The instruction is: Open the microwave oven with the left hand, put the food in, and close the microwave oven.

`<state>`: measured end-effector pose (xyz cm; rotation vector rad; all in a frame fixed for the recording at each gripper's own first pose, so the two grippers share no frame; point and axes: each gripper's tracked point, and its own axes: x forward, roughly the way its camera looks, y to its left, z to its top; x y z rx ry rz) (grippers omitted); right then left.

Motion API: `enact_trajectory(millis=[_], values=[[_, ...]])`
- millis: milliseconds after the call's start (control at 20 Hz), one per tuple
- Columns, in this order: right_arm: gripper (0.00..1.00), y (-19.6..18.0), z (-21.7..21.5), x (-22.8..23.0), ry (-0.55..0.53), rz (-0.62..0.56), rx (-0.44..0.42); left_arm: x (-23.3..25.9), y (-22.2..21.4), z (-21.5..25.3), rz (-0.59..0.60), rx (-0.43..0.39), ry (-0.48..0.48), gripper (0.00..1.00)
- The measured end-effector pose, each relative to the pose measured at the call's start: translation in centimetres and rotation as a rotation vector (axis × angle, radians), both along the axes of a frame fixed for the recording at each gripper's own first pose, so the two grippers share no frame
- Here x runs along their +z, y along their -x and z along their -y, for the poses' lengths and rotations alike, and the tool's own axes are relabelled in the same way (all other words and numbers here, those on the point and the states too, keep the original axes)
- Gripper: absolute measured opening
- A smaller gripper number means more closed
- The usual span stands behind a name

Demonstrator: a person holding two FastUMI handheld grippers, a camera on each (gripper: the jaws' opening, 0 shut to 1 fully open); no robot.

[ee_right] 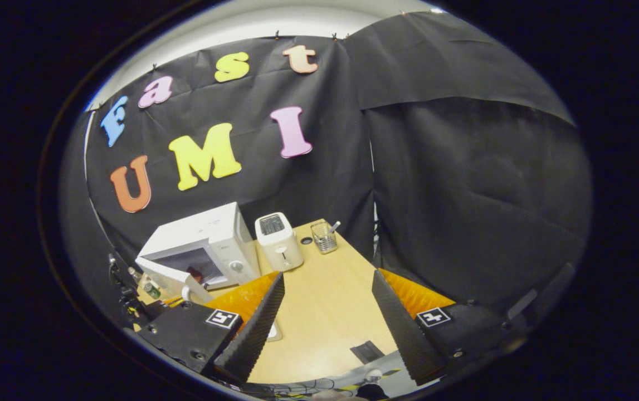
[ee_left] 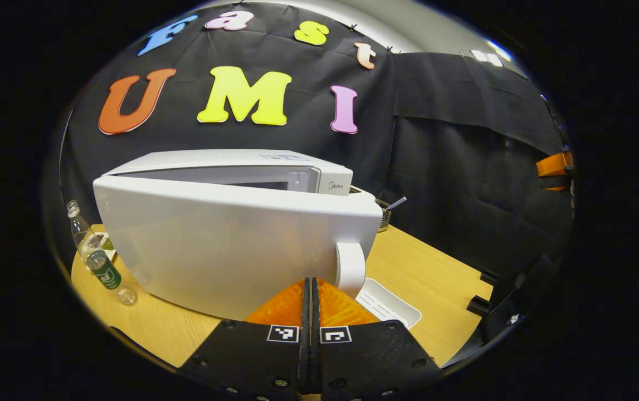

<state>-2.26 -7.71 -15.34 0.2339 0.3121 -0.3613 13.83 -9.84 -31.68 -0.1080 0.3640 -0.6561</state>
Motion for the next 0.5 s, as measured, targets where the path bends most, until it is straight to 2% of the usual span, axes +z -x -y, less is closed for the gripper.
enact_trajectory(millis=[500], values=[[1.0, 0.0, 2.8, -0.1, 0.009, -0.023, -0.013, -0.2, -7.4, 3.7, -0.012, 0.08, -0.01, 0.0]])
